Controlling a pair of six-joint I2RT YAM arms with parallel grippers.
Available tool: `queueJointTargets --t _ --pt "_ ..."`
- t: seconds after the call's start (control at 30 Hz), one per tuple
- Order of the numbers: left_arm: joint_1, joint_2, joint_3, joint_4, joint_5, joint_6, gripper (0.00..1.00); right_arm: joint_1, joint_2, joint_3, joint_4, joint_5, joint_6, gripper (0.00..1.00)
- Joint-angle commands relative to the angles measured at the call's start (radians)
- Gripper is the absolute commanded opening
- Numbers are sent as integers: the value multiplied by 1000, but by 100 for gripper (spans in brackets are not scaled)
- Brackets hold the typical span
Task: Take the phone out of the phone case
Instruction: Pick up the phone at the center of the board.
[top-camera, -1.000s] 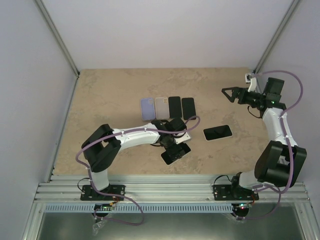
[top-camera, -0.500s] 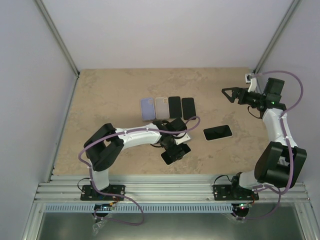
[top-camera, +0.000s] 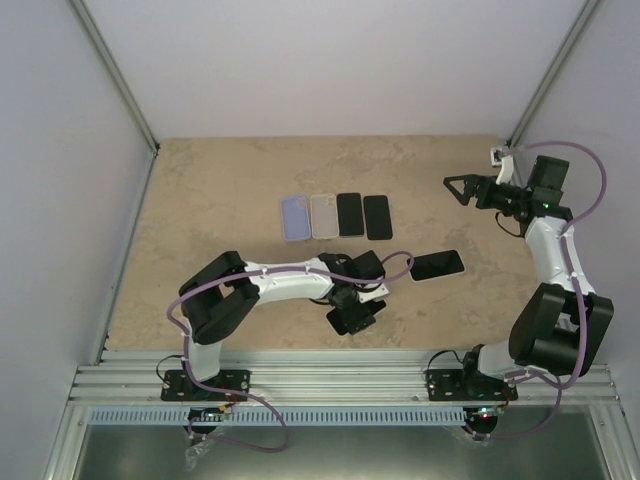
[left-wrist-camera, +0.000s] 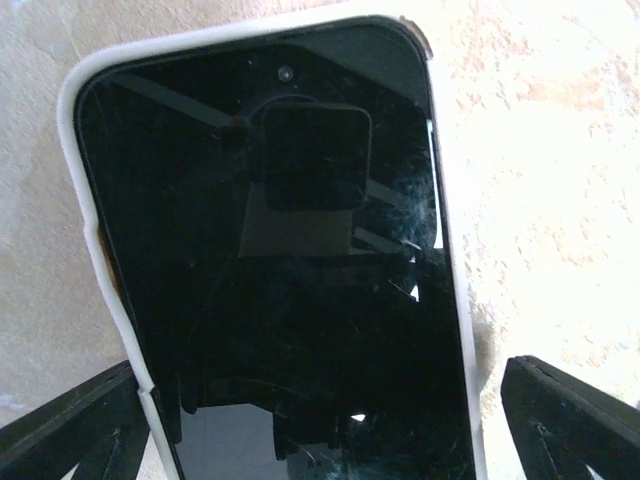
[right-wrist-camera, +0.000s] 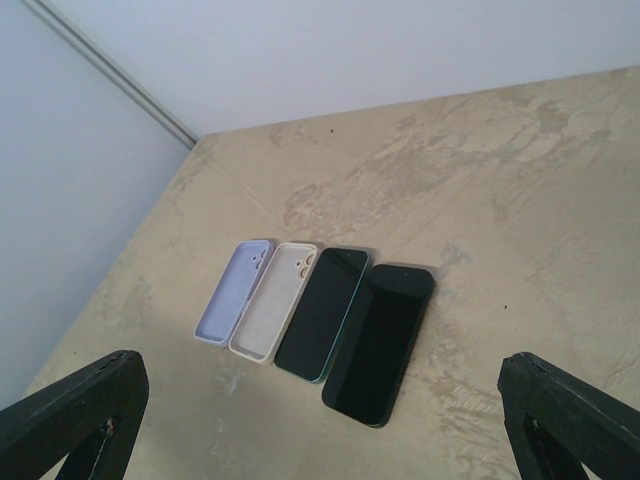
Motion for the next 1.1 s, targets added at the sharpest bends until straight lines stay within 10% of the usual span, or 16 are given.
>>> queueJointTargets --t 0.0,0.67,1.07 --pt "-5 54 4 -5 -65 -5 97 -7 -15 -9 19 -18 4 98" --pt "-14 144 45 -37 -136 9 75 -40 -12 115 -33 85 -26 98" --pt "115 -131 19 27 -108 7 51 -27 -3 185 35 86 45 98"
